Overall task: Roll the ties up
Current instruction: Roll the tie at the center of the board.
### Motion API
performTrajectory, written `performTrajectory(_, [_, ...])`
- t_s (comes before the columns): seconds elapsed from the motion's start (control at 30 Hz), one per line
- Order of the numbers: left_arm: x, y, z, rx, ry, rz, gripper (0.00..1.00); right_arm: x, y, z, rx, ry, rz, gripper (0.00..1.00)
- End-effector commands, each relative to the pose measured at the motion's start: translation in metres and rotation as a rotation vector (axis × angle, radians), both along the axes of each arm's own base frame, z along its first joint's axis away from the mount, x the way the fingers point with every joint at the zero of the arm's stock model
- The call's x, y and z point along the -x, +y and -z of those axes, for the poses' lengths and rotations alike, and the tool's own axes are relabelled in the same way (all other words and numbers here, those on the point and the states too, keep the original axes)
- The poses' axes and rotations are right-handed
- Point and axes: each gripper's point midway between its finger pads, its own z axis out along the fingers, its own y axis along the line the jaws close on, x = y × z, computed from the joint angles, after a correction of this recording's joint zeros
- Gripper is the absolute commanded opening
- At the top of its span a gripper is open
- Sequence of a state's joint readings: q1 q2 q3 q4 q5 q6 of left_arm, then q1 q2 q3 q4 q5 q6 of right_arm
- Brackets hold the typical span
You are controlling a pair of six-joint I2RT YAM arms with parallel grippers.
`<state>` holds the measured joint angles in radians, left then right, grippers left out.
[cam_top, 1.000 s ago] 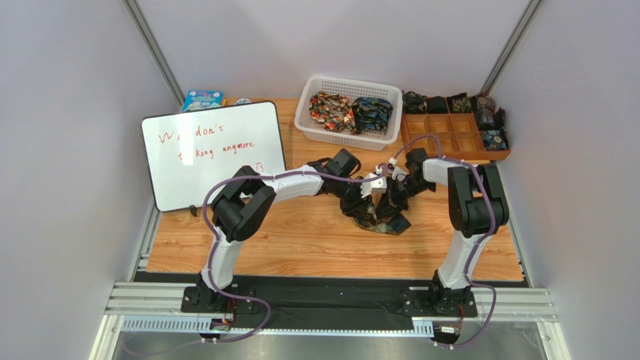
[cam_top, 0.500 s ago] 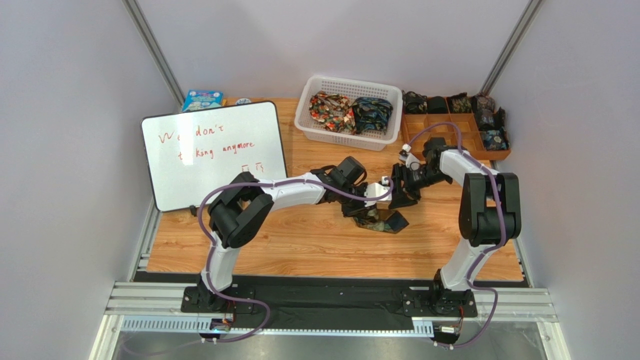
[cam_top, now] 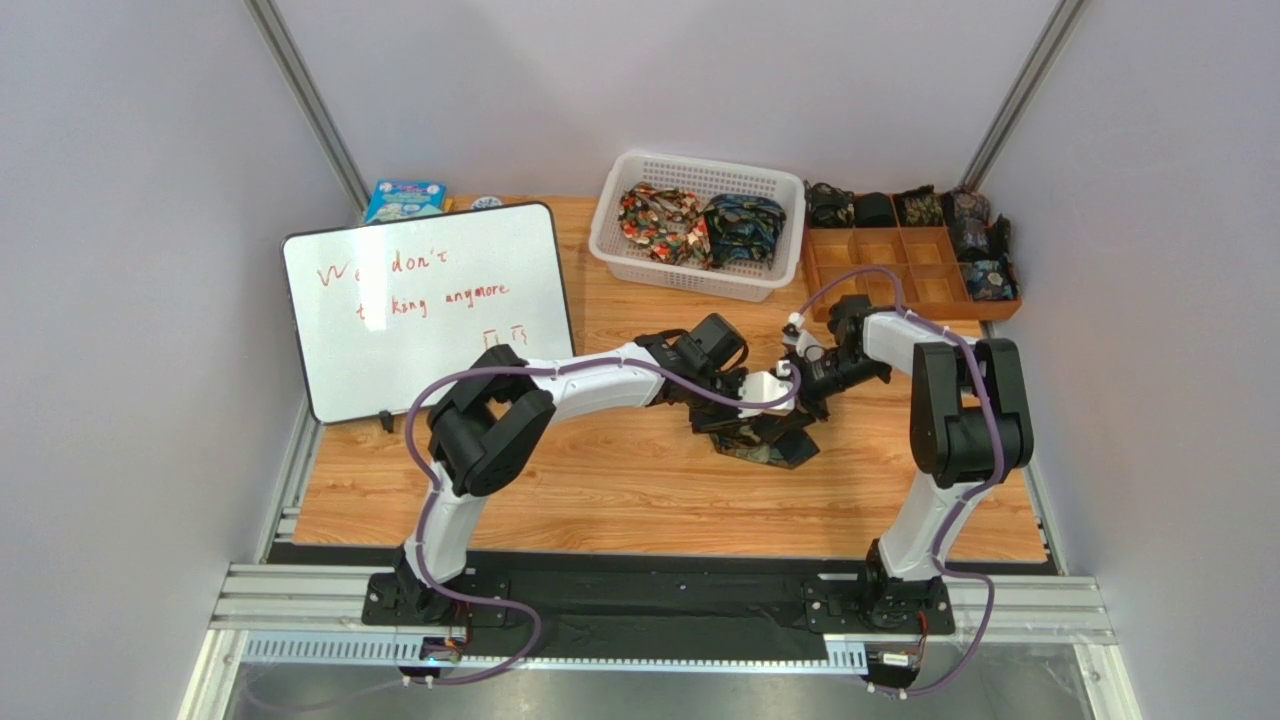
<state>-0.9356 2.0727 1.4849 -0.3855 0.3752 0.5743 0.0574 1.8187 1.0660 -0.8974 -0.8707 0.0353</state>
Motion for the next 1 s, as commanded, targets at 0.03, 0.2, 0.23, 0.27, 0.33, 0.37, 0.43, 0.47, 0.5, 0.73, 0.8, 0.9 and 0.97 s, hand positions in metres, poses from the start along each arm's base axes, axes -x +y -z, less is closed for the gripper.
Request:
performTrajectory(0.03, [0.003,0.016,0.017,-0.091,0.019,-0.007,0.38,-0.004,-0.018,0.023,0.099,-0.011,0.003,0.0])
performTrajectory(0.2, [0.005,0.018,0.01,-0.062,0.036,0.004,0.36,-0.012,-0.026,0.025,0.112,-0.022,0.021,0.0])
performTrajectory(0.23, [0.005,0.017,0.011,-0.06,0.034,0.012,0.34,-0.014,-0.023,0.02,0.082,-0.031,0.025,0.0])
performTrajectory(0.27, [0.007,0.016,0.012,-0.058,0.041,0.018,0.33,-0.016,-0.019,0.014,0.05,-0.04,0.027,0.09])
performTrajectory(0.33, [0.006,0.016,0.013,-0.06,0.042,0.02,0.27,-0.023,-0.01,-0.004,-0.024,-0.077,0.043,0.22])
performTrajectory(0.37, [0.008,0.017,0.016,-0.067,0.047,0.026,0.26,-0.023,-0.008,-0.008,-0.039,-0.085,0.05,0.36])
performTrajectory(0.43, [0.009,0.018,0.017,-0.071,0.046,0.034,0.24,-0.028,-0.006,-0.02,-0.058,-0.136,0.057,0.49])
performTrajectory(0.47, [0.01,0.019,0.018,-0.073,0.045,0.038,0.23,-0.028,-0.004,-0.023,-0.059,-0.141,0.06,0.56])
performTrajectory(0.5, [0.01,0.02,0.019,-0.075,0.048,0.038,0.23,-0.028,-0.003,-0.025,-0.058,-0.149,0.058,0.57])
performTrajectory(0.73, [0.01,0.02,0.022,-0.085,0.049,0.04,0.23,-0.025,0.013,-0.013,-0.055,-0.128,0.026,0.55])
performTrajectory(0.8, [0.01,0.021,0.023,-0.086,0.052,0.036,0.25,-0.021,0.016,-0.007,-0.045,-0.109,0.008,0.5])
performTrajectory(0.9, [0.009,0.021,0.024,-0.09,0.049,0.03,0.26,-0.013,0.013,0.005,-0.015,-0.058,0.006,0.24])
performTrajectory(0.97, [0.005,0.022,0.023,-0.088,0.051,0.019,0.28,-0.01,0.007,0.017,0.039,-0.043,-0.001,0.0])
